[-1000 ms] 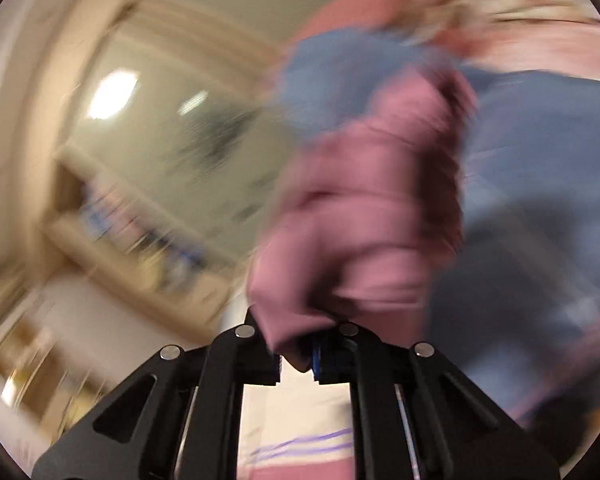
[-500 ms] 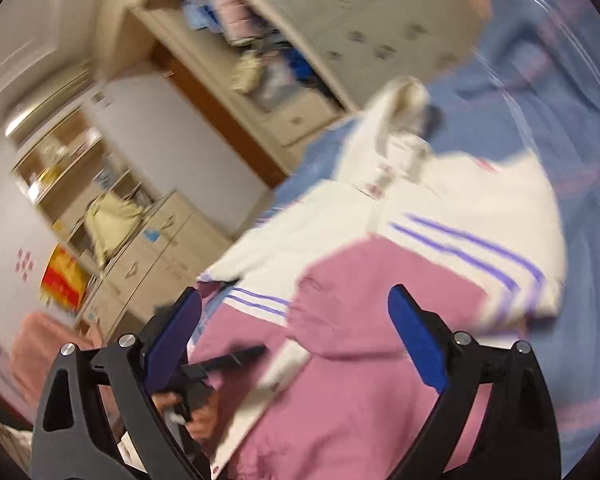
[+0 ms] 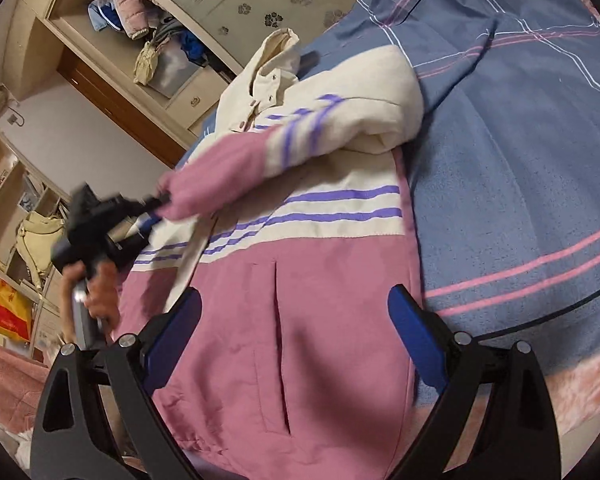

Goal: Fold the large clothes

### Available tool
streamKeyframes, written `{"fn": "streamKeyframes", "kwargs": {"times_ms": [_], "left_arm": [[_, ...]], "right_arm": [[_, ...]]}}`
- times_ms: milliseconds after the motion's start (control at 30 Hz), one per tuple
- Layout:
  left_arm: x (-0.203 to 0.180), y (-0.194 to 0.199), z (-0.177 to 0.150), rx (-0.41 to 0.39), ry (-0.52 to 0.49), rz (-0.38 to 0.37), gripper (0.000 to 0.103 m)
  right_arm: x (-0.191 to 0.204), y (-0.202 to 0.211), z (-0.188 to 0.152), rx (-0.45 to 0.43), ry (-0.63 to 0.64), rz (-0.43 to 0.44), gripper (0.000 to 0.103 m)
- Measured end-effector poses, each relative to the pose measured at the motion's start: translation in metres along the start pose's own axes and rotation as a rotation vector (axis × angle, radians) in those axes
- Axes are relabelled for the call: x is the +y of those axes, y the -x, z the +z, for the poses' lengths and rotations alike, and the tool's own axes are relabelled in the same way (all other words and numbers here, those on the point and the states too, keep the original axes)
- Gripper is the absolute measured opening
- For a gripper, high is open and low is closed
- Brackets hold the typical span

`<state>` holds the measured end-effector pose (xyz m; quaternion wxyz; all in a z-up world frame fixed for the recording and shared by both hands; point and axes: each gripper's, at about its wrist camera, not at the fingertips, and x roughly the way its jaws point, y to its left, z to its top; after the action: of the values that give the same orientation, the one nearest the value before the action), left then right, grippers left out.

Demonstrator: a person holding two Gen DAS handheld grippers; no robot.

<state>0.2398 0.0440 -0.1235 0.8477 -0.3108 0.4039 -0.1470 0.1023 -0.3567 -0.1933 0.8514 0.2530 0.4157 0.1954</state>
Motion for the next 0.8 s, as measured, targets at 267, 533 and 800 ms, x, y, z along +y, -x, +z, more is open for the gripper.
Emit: {"fn": "streamKeyframes", "kwargs": {"times_ms": [267,533,800], "left_arm": [[0.051,0.003,0.017,-0.043,0.028,0.335,0.021],[0.077,-0.008,-0.013,0.003,0.016,0.356,0.027],[0.063,-0.003,-0.015,0.013,-0.064,0.325,0.041]], "right_arm": [[0.024,-0.017,0.021,-0.076,0.078,-0.024,0.094],[0.066,-0.075,0.095,-0.195,0.201,-0.119,0.063],[0.009,-0.141,0.085,-0.068,0.203,-0.41,0.032]]}}
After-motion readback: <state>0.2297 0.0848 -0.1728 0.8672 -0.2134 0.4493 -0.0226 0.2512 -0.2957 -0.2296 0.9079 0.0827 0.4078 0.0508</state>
